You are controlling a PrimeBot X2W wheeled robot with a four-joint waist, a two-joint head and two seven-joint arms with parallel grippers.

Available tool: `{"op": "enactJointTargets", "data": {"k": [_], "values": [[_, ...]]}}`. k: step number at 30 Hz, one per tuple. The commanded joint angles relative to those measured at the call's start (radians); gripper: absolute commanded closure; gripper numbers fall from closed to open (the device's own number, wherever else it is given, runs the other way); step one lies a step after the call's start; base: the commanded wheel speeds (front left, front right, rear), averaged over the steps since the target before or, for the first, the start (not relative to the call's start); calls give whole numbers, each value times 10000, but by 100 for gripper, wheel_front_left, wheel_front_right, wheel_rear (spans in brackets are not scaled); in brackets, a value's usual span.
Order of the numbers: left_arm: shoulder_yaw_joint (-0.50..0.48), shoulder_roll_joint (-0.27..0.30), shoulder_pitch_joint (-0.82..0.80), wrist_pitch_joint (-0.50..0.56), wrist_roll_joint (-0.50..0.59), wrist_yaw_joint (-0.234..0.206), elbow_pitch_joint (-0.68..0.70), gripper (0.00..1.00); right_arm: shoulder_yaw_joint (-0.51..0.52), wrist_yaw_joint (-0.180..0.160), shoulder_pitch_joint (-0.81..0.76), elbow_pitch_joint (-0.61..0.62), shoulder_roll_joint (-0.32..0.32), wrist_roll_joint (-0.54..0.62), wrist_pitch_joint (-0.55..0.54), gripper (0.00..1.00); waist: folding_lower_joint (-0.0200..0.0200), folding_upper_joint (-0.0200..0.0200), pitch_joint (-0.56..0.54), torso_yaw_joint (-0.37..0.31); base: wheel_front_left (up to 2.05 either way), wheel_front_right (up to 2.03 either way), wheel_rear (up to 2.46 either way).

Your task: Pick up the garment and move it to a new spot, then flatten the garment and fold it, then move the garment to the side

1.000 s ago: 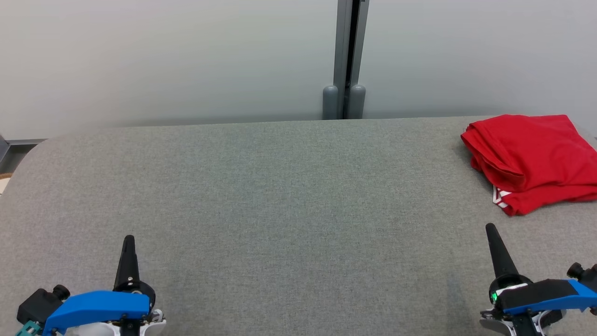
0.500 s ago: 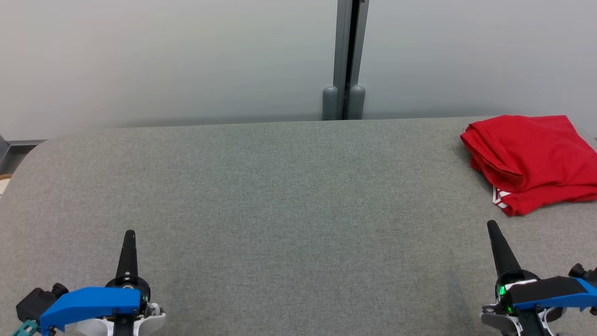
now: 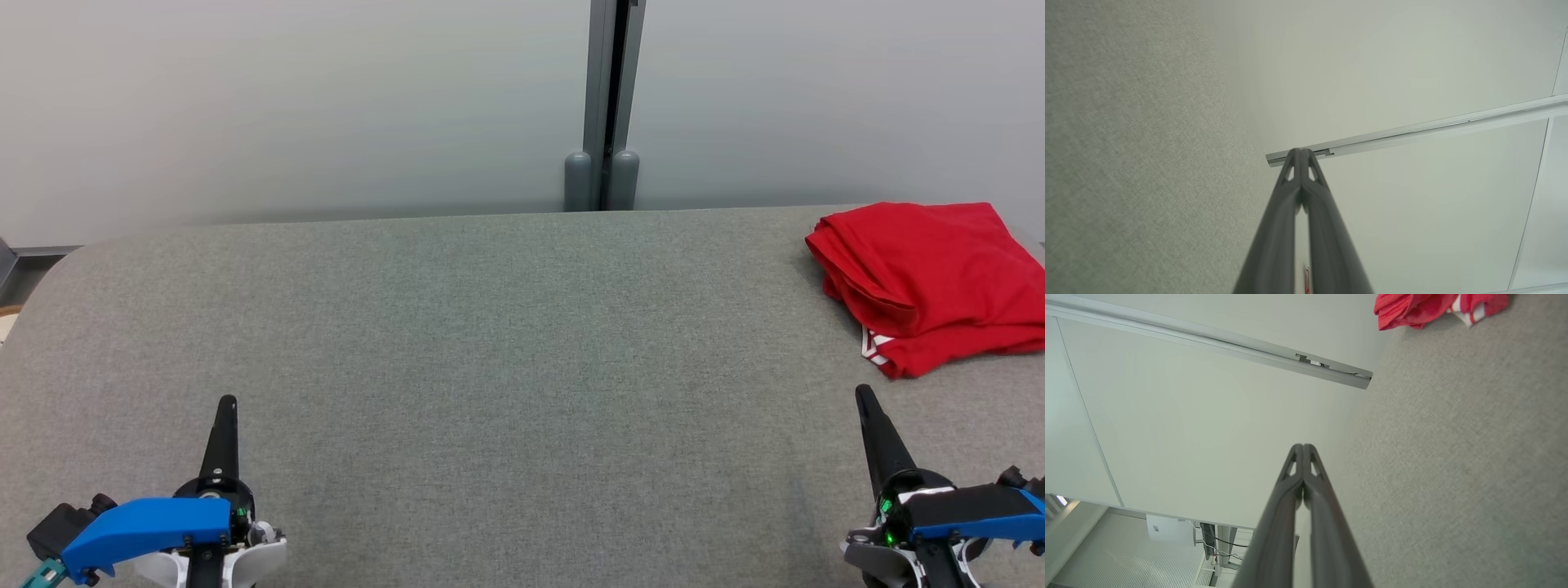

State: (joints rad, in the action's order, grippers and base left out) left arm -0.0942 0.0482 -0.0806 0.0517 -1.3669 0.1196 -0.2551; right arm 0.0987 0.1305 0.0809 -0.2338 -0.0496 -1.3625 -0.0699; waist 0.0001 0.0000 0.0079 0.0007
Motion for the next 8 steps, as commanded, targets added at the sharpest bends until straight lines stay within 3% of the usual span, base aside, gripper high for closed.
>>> {"op": "enactJointTargets", "data": {"k": [1, 8], "values": [[-82, 29, -188, 79, -214, 51, 94, 100, 36, 3, 239, 30, -15, -250, -57, 100, -1, 0, -2, 0, 0, 0, 0], [-114, 29, -229, 212, -775, 76, 96, 100, 70, 3, 246, -9, -14, -810, -158, 100, -1, 0, -12, -2, 0, 0, 0]]}}
